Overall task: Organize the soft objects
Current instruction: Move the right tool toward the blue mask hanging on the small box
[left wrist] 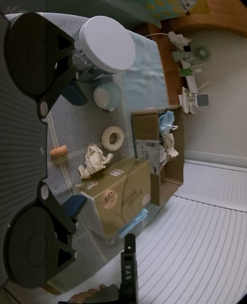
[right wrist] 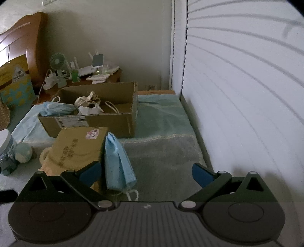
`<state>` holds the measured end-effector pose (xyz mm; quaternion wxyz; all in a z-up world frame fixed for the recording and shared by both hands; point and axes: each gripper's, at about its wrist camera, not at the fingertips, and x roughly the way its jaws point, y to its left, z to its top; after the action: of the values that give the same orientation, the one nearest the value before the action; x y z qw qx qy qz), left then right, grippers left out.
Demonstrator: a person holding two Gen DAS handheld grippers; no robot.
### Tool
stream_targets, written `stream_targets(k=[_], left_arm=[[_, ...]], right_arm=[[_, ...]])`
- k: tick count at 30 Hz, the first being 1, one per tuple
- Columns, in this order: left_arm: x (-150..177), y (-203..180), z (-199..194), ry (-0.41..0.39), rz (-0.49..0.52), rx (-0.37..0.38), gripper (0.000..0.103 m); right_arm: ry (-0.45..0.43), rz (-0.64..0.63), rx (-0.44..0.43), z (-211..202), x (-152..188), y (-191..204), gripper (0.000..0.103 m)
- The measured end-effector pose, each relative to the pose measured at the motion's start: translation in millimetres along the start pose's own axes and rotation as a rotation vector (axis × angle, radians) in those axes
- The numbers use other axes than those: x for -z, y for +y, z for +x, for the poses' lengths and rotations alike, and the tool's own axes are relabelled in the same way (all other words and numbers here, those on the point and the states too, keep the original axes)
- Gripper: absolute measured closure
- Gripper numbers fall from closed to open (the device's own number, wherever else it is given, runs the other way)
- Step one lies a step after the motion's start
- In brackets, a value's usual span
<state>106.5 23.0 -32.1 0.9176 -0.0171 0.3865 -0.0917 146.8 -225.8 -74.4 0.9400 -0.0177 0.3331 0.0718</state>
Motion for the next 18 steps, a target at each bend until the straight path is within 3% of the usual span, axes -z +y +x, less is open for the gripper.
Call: stream_targets(k=[8, 18], left_arm=[[-3, 1, 11, 0.005, 0.008, 0.009, 0.003], [0, -5, 19, 0.027, 0.014, 0.027, 0.003]], right_arm=[[0.054, -0.007, 0.004, 32, -2, -4, 0.002], [0.081, 0.003, 0.145, 41, -4, -14, 0.022]])
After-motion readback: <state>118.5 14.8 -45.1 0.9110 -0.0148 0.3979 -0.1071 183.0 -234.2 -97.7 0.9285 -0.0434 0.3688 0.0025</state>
